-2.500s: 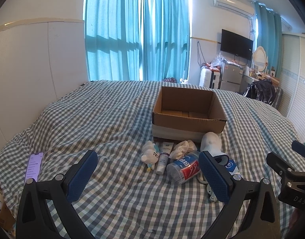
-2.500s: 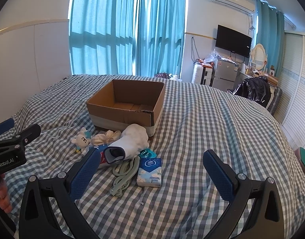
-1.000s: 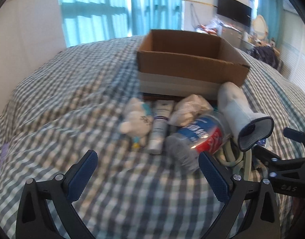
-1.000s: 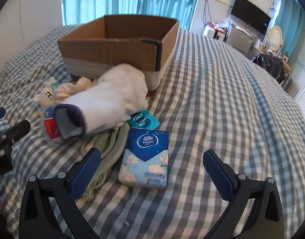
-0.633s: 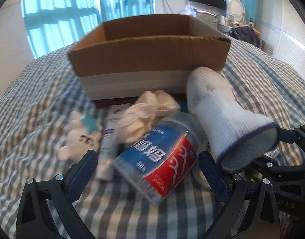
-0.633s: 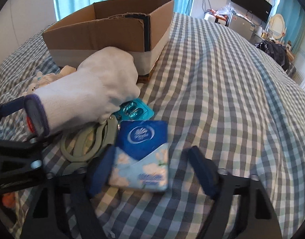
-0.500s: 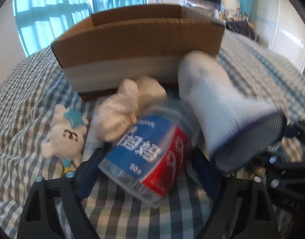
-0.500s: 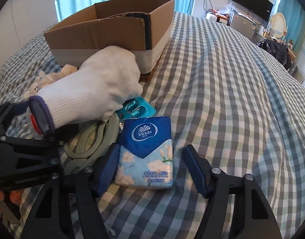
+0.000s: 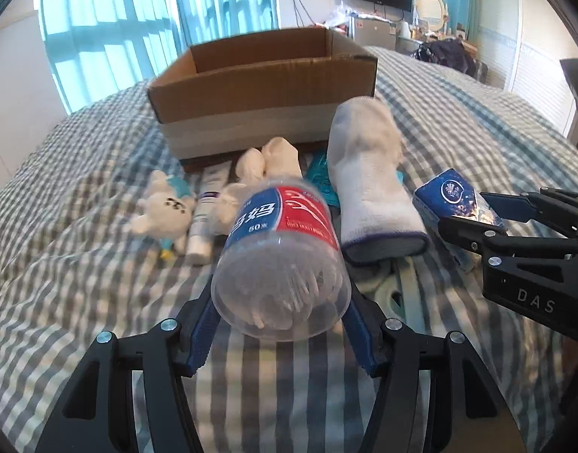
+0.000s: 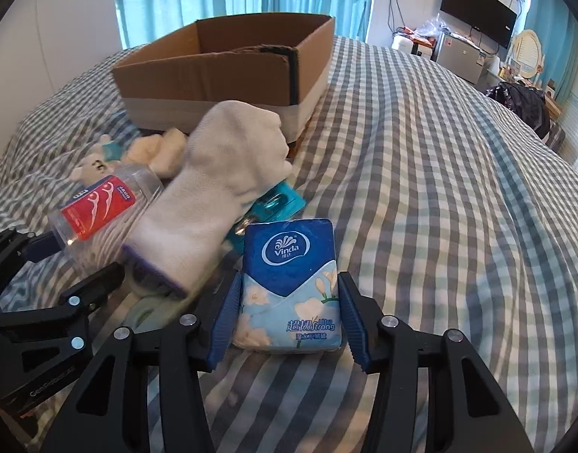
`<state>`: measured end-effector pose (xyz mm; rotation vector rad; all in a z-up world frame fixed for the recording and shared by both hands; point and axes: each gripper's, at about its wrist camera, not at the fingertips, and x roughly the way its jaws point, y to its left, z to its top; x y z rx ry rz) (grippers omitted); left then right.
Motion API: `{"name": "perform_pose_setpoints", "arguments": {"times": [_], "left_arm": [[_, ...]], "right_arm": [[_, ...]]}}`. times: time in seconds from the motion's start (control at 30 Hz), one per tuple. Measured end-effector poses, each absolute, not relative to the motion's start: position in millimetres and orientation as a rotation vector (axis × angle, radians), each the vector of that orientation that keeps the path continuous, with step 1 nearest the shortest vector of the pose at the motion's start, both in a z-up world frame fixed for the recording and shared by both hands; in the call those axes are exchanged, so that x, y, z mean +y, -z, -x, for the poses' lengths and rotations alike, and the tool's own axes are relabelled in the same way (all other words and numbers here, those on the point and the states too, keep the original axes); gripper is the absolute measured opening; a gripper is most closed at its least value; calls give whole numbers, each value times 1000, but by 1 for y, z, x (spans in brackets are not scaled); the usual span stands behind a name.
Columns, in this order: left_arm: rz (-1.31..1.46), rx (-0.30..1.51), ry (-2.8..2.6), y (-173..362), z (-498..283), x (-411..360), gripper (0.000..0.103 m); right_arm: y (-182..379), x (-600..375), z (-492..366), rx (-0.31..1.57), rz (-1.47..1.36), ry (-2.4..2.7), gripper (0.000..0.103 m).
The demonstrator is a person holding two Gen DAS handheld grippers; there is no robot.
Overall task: Organize objects
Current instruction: 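Carry the swab tub and tissue pack over the box and open both tools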
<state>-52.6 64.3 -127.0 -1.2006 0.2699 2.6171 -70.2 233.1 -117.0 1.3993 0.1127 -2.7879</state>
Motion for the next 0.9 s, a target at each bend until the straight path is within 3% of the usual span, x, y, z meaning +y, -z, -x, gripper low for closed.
{"name": "perform_pose_setpoints", "arguments": {"times": [0.57, 0.9], "left_arm": [[1018, 127, -2742, 38, 35, 56, 59], [944, 13, -2809, -7, 80, 42, 59]], "right_arm": [[35, 220, 41, 126, -1131, 2859, 51], [-24, 213, 73, 168, -965, 2853, 51]]}}
